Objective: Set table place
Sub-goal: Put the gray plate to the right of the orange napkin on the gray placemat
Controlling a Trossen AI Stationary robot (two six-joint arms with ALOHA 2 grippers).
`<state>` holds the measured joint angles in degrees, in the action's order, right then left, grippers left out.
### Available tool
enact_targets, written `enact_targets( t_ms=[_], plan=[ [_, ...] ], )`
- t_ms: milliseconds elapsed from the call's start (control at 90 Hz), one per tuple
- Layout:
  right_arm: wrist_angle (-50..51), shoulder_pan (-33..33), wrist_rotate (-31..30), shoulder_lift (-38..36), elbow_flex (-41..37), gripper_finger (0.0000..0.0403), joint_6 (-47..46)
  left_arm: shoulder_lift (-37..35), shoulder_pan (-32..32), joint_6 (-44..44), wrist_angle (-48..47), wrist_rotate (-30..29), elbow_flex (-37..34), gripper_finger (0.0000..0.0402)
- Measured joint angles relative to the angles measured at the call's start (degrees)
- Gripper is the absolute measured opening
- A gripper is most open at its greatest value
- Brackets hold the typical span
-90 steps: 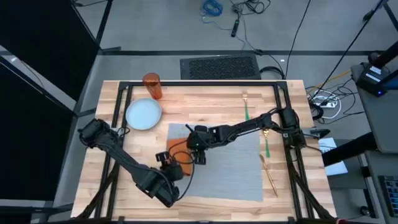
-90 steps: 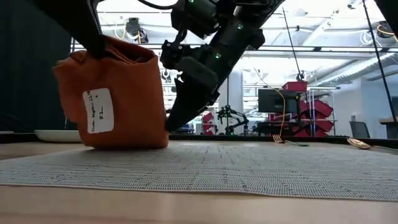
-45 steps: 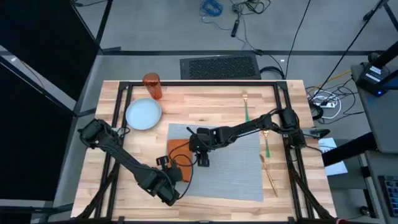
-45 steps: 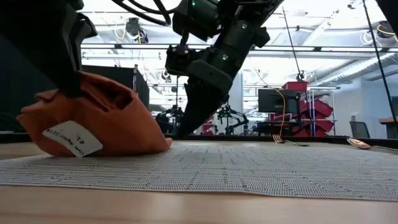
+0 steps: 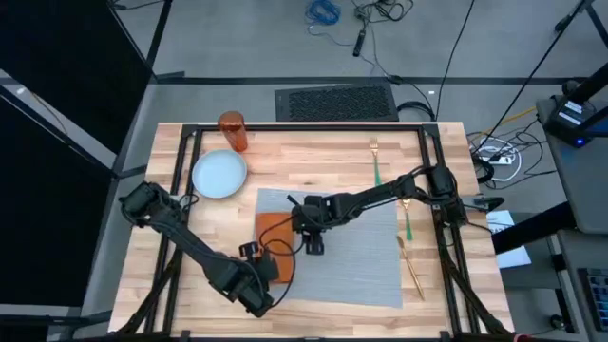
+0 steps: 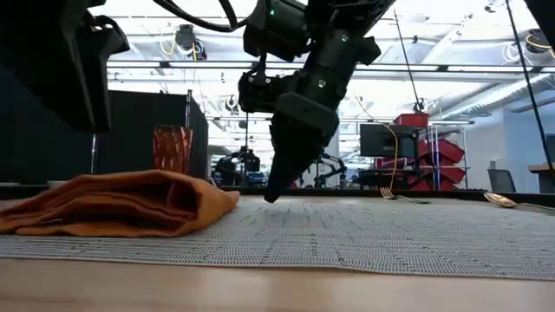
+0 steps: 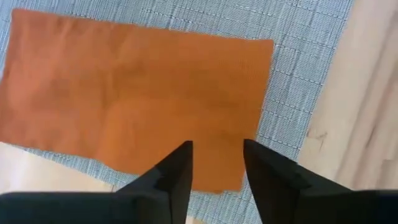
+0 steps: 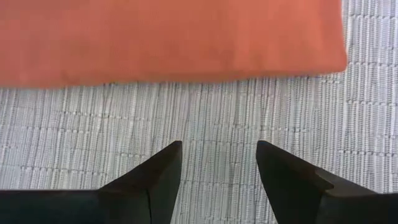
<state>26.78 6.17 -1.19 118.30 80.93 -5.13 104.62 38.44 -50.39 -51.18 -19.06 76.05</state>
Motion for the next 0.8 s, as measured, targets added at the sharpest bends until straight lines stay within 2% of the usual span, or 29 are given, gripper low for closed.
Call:
enact_targets(
  t_ms=[156,322,411,622,800],
  plan=[
    [1.8,1.4,-0.1,0.0,0.0,0.0192,-0.7,0.0,0.3,-0.1,-0.2,-0.8,0.0,0.0133],
    [2.9,3.8,-0.2,0.0,0.0,0.0192,-1.9,0.0,-0.7,0.6,-0.1,-8.0,0.0,0.0133],
    [3.8,5.0,-0.2,0.0,0.0,0.0192,-2.7,0.1,-2.1,2.6,1.5,-9.3,-0.4,0.0133],
    [4.7,7.8,0.0,0.0,-0.1,0.0192,-4.4,0.2,-5.3,9.0,15.0,-4.2,-6.6,0.0133],
    [5.0,9.8,0.0,0.1,-0.1,0.0192,-5.0,0.3,-6.2,9.6,17.9,-2.9,-8.9,0.0133]
  ],
)
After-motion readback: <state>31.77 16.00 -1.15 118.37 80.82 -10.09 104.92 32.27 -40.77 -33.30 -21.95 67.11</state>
